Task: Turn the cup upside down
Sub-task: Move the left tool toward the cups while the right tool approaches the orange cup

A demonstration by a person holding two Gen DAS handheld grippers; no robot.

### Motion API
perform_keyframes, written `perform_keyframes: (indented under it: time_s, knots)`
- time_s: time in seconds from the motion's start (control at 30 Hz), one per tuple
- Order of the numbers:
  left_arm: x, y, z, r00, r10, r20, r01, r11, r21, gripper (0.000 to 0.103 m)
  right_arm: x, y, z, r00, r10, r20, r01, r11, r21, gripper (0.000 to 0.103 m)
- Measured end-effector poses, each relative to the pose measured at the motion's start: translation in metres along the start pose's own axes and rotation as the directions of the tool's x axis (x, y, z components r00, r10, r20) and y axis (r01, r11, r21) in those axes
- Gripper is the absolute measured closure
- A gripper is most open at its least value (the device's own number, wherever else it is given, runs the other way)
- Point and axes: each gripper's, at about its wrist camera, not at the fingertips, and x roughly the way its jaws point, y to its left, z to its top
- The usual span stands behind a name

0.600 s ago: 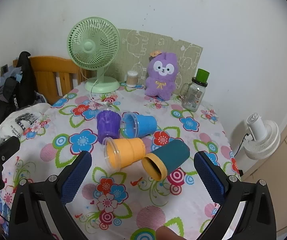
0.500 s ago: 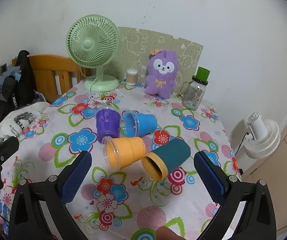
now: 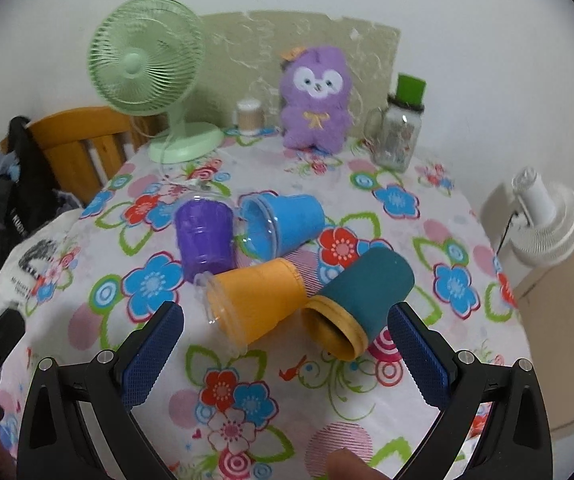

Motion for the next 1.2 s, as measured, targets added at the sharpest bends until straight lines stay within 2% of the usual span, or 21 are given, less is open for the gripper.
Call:
perform_keyframes:
  time_s: [0.17,0.4,0.57,0.73,0.8,0.87,0.93,1.03,1.13,1.2]
  knots:
    - [0.015,-0.002,0.005,1.000,-0.007,-0.017,0.007,1.000,0.007,0.000,0.029,-0.001,0.008,0.999,0.007,-0.051,-0.004,0.999,0.052,0.000]
    - [0.033,-0.006,0.011,0.999,-0.013,-0.036,0.014,1.000,0.014,0.000,0.066,0.006,0.012,0.987,0.073,-0.140,-0.056,0.991,0.124,0.000]
    - [0.040,-0.007,0.012,0.999,-0.012,-0.046,0.013,1.000,0.019,0.000,0.076,0.005,0.019,0.991,0.069,-0.116,-0.052,0.988,0.144,0.001]
    - [0.040,-0.007,0.012,0.999,-0.013,-0.043,0.014,1.000,0.016,0.000,0.088,-0.008,0.027,0.995,-0.001,-0.100,0.016,0.989,0.148,0.001]
    - [0.041,-0.006,0.013,0.999,-0.011,-0.044,0.012,1.000,0.019,0.000,0.087,-0.012,0.028,0.995,0.004,-0.102,0.012,0.988,0.154,0.001]
    - [0.040,-0.005,0.012,0.999,-0.010,-0.044,0.011,1.000,0.016,0.000,0.086,-0.011,0.027,0.994,0.035,-0.108,-0.018,0.988,0.151,0.009]
    - [0.040,-0.004,0.013,0.999,-0.011,-0.044,0.012,1.000,0.011,0.000,0.086,-0.007,0.025,0.989,0.075,-0.126,-0.057,0.988,0.143,0.013]
    - [0.038,-0.005,0.012,0.999,-0.013,-0.040,0.014,1.000,0.011,0.000,0.092,0.000,0.021,0.985,0.085,-0.148,-0.068,0.991,0.116,0.020]
    - [0.035,-0.007,0.011,0.999,-0.016,-0.035,0.017,1.000,0.015,0.000,0.095,-0.005,0.022,0.984,0.098,-0.151,-0.076,0.986,0.147,0.021]
    - [0.034,-0.008,0.011,0.999,-0.020,-0.034,0.020,1.000,0.014,0.000,0.099,-0.012,0.024,0.977,0.133,-0.168,-0.101,0.977,0.188,0.026]
